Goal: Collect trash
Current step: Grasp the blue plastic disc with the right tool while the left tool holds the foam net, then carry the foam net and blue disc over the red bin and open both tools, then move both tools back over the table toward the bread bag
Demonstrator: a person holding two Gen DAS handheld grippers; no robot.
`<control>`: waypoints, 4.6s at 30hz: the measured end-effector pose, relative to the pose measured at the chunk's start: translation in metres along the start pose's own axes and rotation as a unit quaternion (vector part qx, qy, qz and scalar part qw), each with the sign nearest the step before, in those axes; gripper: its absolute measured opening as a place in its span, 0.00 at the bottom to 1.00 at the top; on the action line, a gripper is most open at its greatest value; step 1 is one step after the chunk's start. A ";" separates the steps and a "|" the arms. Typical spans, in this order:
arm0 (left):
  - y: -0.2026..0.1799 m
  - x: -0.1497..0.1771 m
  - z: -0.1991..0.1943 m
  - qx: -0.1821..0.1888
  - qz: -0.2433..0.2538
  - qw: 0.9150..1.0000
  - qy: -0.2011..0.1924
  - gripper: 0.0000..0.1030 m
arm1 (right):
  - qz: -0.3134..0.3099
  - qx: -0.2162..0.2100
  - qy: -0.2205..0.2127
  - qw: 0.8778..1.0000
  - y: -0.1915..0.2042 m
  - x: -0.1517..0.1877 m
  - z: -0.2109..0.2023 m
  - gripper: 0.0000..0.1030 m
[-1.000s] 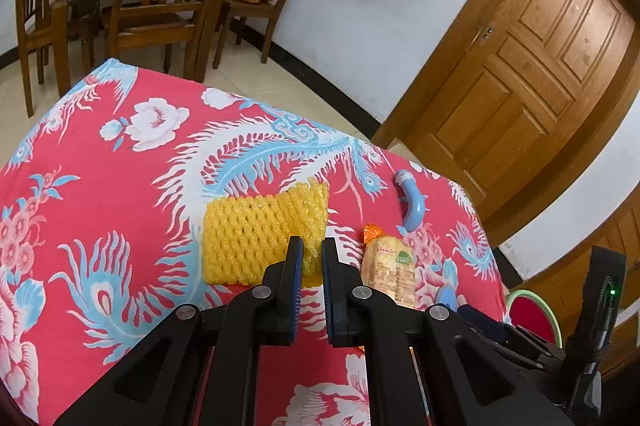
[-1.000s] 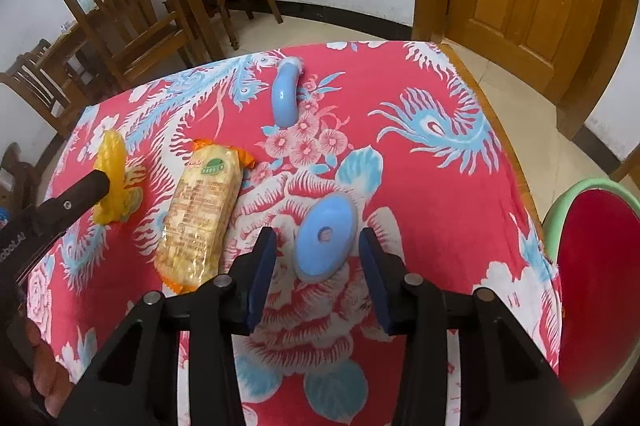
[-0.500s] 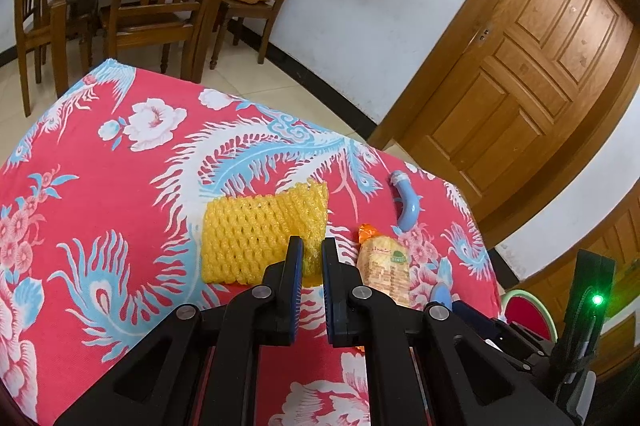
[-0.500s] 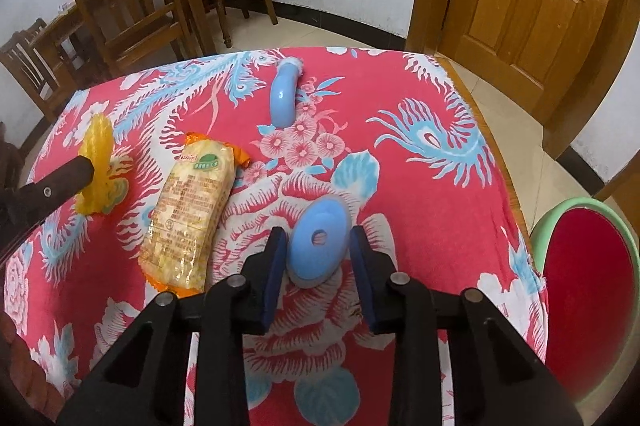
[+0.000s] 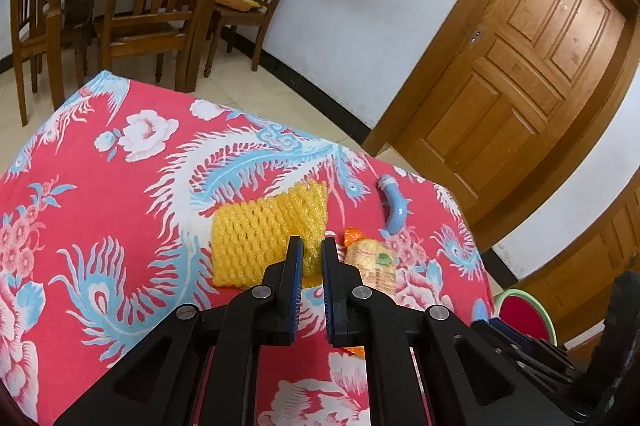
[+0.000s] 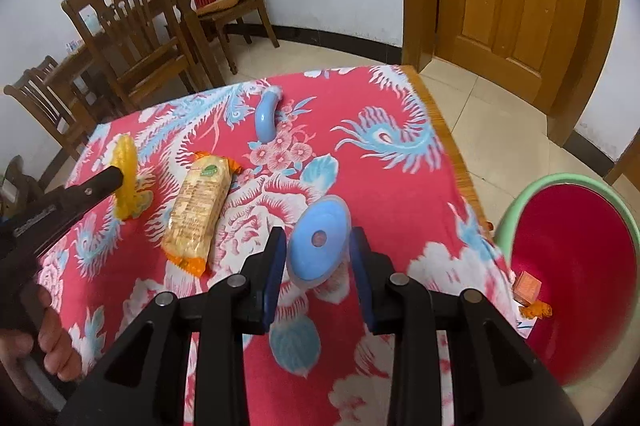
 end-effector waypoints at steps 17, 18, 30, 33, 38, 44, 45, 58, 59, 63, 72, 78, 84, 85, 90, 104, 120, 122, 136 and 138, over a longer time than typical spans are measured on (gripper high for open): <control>-0.050 0.006 -0.033 0.018 0.047 0.999 -0.008 0.09 | 0.043 -0.017 -0.045 0.998 -0.044 0.016 -0.067 0.34; -0.054 0.007 -0.035 0.020 0.050 0.999 -0.008 0.09 | 0.046 -0.017 -0.047 0.998 -0.047 0.017 -0.071 0.34; -0.120 0.024 -0.052 0.054 0.097 0.994 -0.004 0.09 | 0.086 -0.009 -0.070 0.994 -0.101 0.030 -0.101 0.34; -0.138 0.030 -0.053 0.063 0.109 0.992 -0.001 0.09 | 0.096 -0.006 -0.074 0.993 -0.116 0.034 -0.107 0.34; -0.169 0.044 -0.051 0.084 0.126 0.988 0.012 0.09 | 0.112 0.001 -0.076 0.991 -0.138 0.042 -0.113 0.34; -0.202 0.065 -0.043 0.107 0.145 0.983 0.034 0.09 | 0.136 0.012 -0.075 0.988 -0.168 0.053 -0.116 0.34; -0.208 0.069 -0.042 0.111 0.148 0.982 0.038 0.09 | 0.140 0.013 -0.074 0.987 -0.173 0.055 -0.116 0.34; -0.260 0.113 -0.024 0.145 0.184 0.969 0.080 0.09 | 0.184 0.032 -0.047 0.981 -0.225 0.088 -0.097 0.34; -0.263 0.116 -0.023 0.148 0.185 0.968 0.082 0.08 | 0.187 0.033 -0.046 0.981 -0.227 0.089 -0.095 0.34; -0.274 0.127 -0.016 0.156 0.193 0.964 0.096 0.08 | 0.200 0.036 -0.039 0.978 -0.240 0.097 -0.090 0.35; -0.290 0.149 -0.001 0.162 0.207 0.957 0.122 0.08 | 0.215 0.037 -0.030 0.975 -0.257 0.106 -0.084 0.35; -0.300 0.159 0.006 0.167 0.219 0.952 0.132 0.08 | 0.227 0.032 -0.033 0.973 -0.263 0.107 -0.087 0.35; -0.310 0.176 0.016 0.172 0.233 0.946 0.148 0.08 | 0.237 0.034 -0.044 0.970 -0.268 0.109 -0.096 0.35; -0.311 0.178 0.017 0.173 0.235 0.945 0.150 0.08 | 0.238 0.036 -0.046 0.969 -0.269 0.109 -0.097 0.35; -0.318 0.191 0.025 0.178 0.244 0.940 0.162 0.11 | 0.248 0.039 -0.051 0.967 -0.274 0.112 -0.102 0.35; -0.305 0.182 0.026 0.155 0.242 0.947 0.146 0.42 | 0.244 0.032 -0.062 0.967 -0.267 0.109 -0.113 0.36; -0.228 0.115 0.014 0.084 0.203 0.971 0.092 0.42 | 0.227 0.024 -0.055 0.972 -0.242 0.096 -0.108 0.39; -0.216 0.108 0.013 0.074 0.198 0.973 0.089 0.42 | 0.226 0.024 -0.053 0.972 -0.241 0.096 -0.106 0.41; -0.142 0.066 0.016 -0.003 0.173 0.983 0.063 0.42 | 0.218 0.027 -0.047 0.974 -0.228 0.090 -0.100 0.43; -0.134 0.064 0.017 -0.013 0.171 0.983 0.063 0.44 | 0.217 0.028 -0.046 0.975 -0.227 0.090 -0.100 0.43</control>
Point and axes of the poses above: each gripper's, at about its wrist camera, not at the fingertips, and z roughly the way its jaws point, y to its left, x to its underside, the point moved 10 cm from there along z, roughly the way its jaws point, and after that the axes turned 3 degrees about y, right-handed, at the moved point
